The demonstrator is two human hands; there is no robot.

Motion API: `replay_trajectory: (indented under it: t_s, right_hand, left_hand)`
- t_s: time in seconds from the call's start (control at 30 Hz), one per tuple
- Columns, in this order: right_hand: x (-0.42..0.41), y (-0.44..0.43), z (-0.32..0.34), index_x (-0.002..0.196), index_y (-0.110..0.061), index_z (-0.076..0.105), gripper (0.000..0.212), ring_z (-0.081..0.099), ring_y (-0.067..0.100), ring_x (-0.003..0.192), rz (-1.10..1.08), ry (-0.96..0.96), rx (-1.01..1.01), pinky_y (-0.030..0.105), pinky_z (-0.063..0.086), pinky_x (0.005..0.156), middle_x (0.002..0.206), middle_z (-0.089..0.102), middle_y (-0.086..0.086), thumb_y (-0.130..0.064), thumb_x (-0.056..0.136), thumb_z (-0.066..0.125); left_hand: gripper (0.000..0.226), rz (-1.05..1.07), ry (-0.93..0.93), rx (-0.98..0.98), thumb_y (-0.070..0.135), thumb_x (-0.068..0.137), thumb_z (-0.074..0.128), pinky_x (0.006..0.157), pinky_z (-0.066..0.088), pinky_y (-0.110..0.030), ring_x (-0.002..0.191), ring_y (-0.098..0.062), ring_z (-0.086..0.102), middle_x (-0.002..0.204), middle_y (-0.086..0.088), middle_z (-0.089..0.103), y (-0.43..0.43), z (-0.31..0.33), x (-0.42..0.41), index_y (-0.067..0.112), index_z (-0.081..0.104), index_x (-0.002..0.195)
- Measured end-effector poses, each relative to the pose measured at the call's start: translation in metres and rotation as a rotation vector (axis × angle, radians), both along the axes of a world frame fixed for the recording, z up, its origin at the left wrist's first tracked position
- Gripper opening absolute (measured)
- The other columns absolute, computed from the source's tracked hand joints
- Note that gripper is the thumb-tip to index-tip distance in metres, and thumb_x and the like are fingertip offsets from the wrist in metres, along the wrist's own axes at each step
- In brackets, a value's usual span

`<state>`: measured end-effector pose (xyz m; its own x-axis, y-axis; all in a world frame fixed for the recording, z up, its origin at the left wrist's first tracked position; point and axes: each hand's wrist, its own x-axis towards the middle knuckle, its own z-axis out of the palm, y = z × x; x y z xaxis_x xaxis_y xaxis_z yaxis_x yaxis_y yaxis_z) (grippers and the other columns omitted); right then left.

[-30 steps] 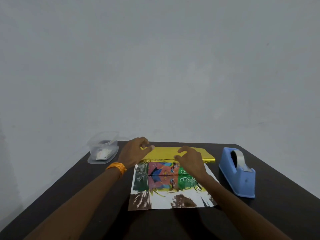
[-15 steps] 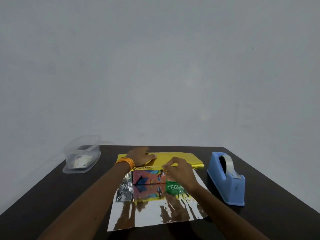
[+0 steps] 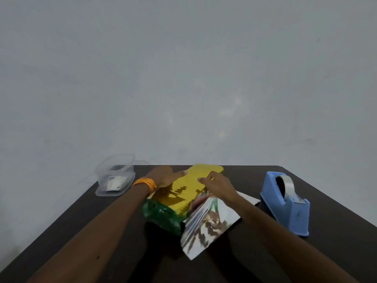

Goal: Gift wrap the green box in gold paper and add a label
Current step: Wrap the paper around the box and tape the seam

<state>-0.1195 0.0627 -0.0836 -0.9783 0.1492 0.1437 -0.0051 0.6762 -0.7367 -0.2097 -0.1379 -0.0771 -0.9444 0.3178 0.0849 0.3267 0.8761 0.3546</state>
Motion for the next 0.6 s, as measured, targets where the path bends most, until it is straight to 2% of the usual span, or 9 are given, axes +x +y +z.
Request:
replay_trajectory:
  t_s: [0.03, 0.1, 0.2, 0.33, 0.4, 0.5, 0.6]
  right_hand:
    - [-0.002, -0.003, 0.002, 0.1, 0.001, 0.061, 0.049, 0.063, 0.03, 0.099, 0.014, -0.021, 0.01, 0.046, 0.051, 0.093, 0.105, 0.068, 0.017, -0.047, 0.093, 0.059]
    - [-0.003, -0.011, 0.004, 0.111, -0.002, 0.06, 0.057, 0.061, 0.027, 0.104, 0.058, -0.067, 0.045, 0.043, 0.05, 0.093, 0.115, 0.066, 0.014, -0.055, 0.092, 0.057]
    - [-0.005, -0.024, 0.01, 0.134, -0.007, 0.051, 0.079, 0.055, 0.027, 0.119, 0.141, -0.131, 0.215, 0.038, 0.046, 0.095, 0.133, 0.057, 0.01, -0.07, 0.087, 0.052]
    - [-0.004, -0.033, 0.027, 0.131, -0.013, 0.053, 0.074, 0.054, 0.025, 0.108, 0.282, -0.231, 0.507, 0.035, 0.04, 0.091, 0.123, 0.058, 0.005, -0.072, 0.087, 0.05]
    - [-0.007, -0.03, 0.033, 0.131, -0.016, 0.053, 0.079, 0.054, 0.026, 0.113, 0.298, -0.294, 0.596, 0.039, 0.041, 0.097, 0.128, 0.059, 0.007, -0.077, 0.081, 0.053]
    - [-0.009, -0.027, 0.03, 0.137, -0.021, 0.047, 0.085, 0.047, 0.031, 0.127, 0.309, -0.278, 0.671, 0.044, 0.037, 0.105, 0.134, 0.054, 0.007, -0.076, 0.074, 0.063]
    - [-0.006, -0.026, 0.027, 0.148, -0.028, 0.03, 0.103, 0.038, 0.035, 0.133, 0.343, -0.231, 0.607, 0.048, 0.036, 0.107, 0.144, 0.045, 0.01, -0.07, 0.065, 0.072]
  left_hand:
    - [0.075, -0.002, -0.052, 0.047, 0.079, 0.085, 0.034, 0.068, 0.044, -0.036, 0.057, -0.023, 0.052, 0.058, -0.006, 0.056, -0.002, 0.003, 0.007, 0.012, 0.048, 0.055]
    - [0.079, -0.038, -0.202, 0.168, 0.076, 0.088, 0.036, 0.078, 0.054, -0.039, 0.065, -0.028, 0.067, 0.073, -0.013, 0.072, -0.01, 0.007, 0.026, 0.005, 0.065, 0.07]
    - [0.086, -0.111, -0.38, 0.291, 0.078, 0.088, 0.031, 0.08, 0.057, -0.036, 0.075, -0.03, 0.073, 0.081, -0.015, 0.075, -0.017, 0.006, 0.053, 0.002, 0.071, 0.083]
    - [0.093, -0.162, -0.471, 0.418, 0.08, 0.087, 0.026, 0.091, 0.056, -0.041, 0.088, -0.031, 0.073, 0.091, -0.017, 0.075, -0.022, 0.001, 0.078, -0.002, 0.07, 0.099]
    - [0.094, -0.181, -0.513, 0.467, 0.08, 0.088, 0.025, 0.095, 0.055, -0.044, 0.094, -0.033, 0.071, 0.097, -0.019, 0.074, -0.025, 0.0, 0.083, -0.002, 0.068, 0.106]
    - [0.091, -0.178, -0.48, 0.51, 0.076, 0.09, 0.024, 0.092, 0.055, -0.042, 0.092, -0.033, 0.071, 0.096, -0.019, 0.074, -0.03, 0.004, 0.09, -0.002, 0.068, 0.106]
    - [0.087, -0.172, -0.381, 0.567, 0.074, 0.091, 0.027, 0.075, 0.055, -0.033, 0.081, -0.031, 0.071, 0.089, -0.022, 0.073, -0.035, 0.01, 0.095, -0.002, 0.07, 0.098]
